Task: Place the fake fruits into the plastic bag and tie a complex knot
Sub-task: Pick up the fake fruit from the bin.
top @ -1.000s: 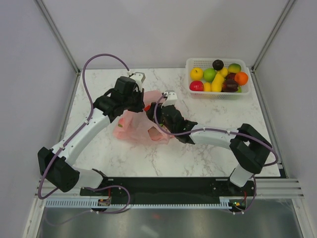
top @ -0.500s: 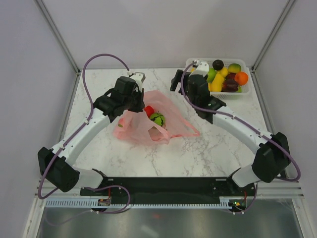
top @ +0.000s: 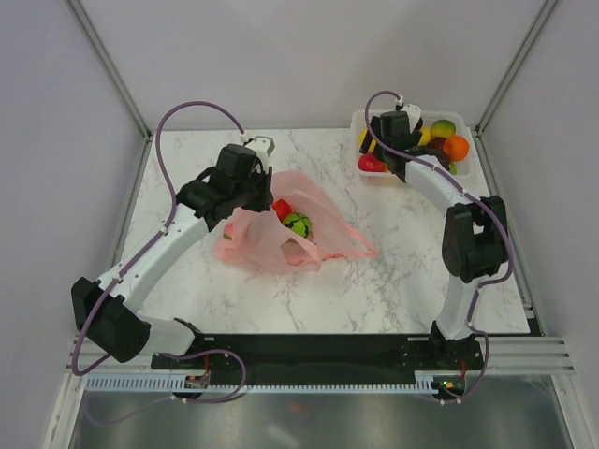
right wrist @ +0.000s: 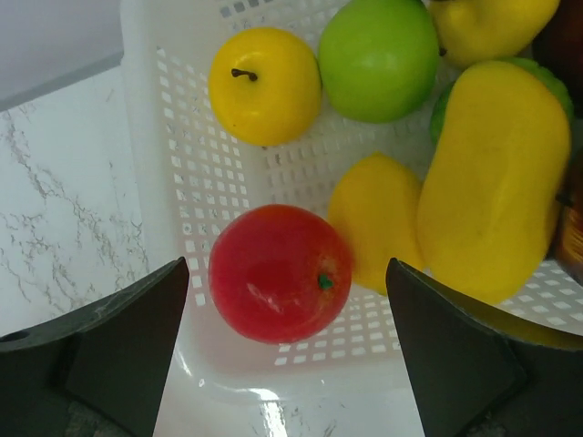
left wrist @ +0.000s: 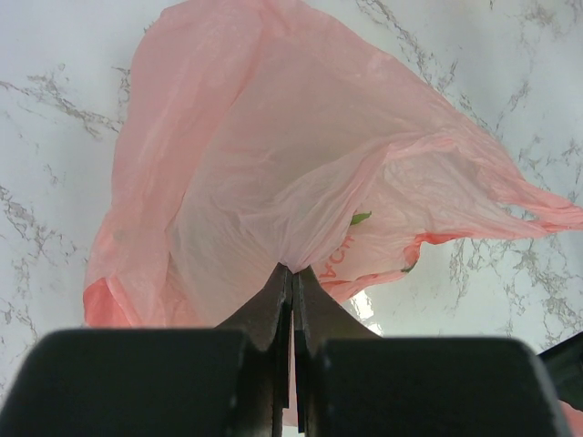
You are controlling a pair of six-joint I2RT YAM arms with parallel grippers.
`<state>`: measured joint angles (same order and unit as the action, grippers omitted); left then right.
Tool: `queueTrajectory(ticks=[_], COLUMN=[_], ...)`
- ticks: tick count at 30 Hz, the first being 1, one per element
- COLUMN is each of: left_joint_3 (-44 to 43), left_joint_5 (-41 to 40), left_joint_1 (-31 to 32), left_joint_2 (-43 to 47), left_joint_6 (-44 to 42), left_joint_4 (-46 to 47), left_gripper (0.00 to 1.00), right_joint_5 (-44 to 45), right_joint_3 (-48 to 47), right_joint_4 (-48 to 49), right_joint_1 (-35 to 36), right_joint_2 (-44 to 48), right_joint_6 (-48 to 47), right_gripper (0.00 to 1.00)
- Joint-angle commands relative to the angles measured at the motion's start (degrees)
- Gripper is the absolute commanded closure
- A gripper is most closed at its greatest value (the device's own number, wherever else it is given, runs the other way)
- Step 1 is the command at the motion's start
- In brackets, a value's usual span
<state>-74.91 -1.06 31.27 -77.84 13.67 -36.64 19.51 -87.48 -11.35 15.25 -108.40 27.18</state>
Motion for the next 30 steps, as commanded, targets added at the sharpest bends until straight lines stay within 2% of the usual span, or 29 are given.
queueTrajectory(ticks=[1, 4, 8, 11, 12, 13, 14, 20, 26, 30], left_joint_3=[0.03, 0.03, 0.03, 0.03, 0.21, 0.12, 0.12, 0.12, 0.21, 0.21], left_joint_5=[0.53, 0.62, 0.27, 0.09, 0.09, 0.09, 0.09, 0.09, 0.01, 0.27], left_joint_1=[0.11, 0.2, 0.2, 0.2, 0.2, 0.2, 0.2, 0.29, 0.46, 0.46], left_joint_2=[1.56, 1.73, 1.82, 1.73, 1.82, 1.91, 1.91, 1.82, 1.64, 1.73], left_joint_6=[-0.14, -0.14, -0.22, -0.22, -0.22, -0.22, -0.22, -0.31, -0.31, -0.49], left_joint_4=[1.4, 1.4, 1.4, 1.49, 1.31, 1.31, 1.4, 1.4, 1.4, 1.4], left_gripper=[0.98, 0.98, 0.98, 0.98, 0.98, 0.98, 0.98, 0.98, 0.98, 0.98], right_joint_5=[-0.96, -2.62, -5.18, -3.52, -2.99, -2.72, -2.63, -2.19, -1.84, -3.68], right_joint_3=[-7.68, -13.23, -14.21, -14.29, -14.03, -13.77, -13.51, -10.87, -5.95, -0.69], right_joint_4=[-5.15, -9.82, -10.27, -10.62, -10.62, -10.53, -10.53, -9.57, -1.49, 4.22], right_joint_1=[0.84, 0.93, 0.84, 0.84, 0.75, 0.75, 0.66, 0.05, -0.04, 0.05], right_joint_2=[-5.56, -10.23, -13.15, -13.77, -13.68, -13.25, -12.98, -9.55, -2.44, 6.15], right_joint_6=[-2.48, -3.8, -3.98, -3.54, -3.36, -3.36, -3.19, -2.83, -5.72, -8.27], right_gripper=[0.02, 0.02, 0.02, 0.03, 0.07, 0.16, 0.19, 0.34, 0.37, 0.37])
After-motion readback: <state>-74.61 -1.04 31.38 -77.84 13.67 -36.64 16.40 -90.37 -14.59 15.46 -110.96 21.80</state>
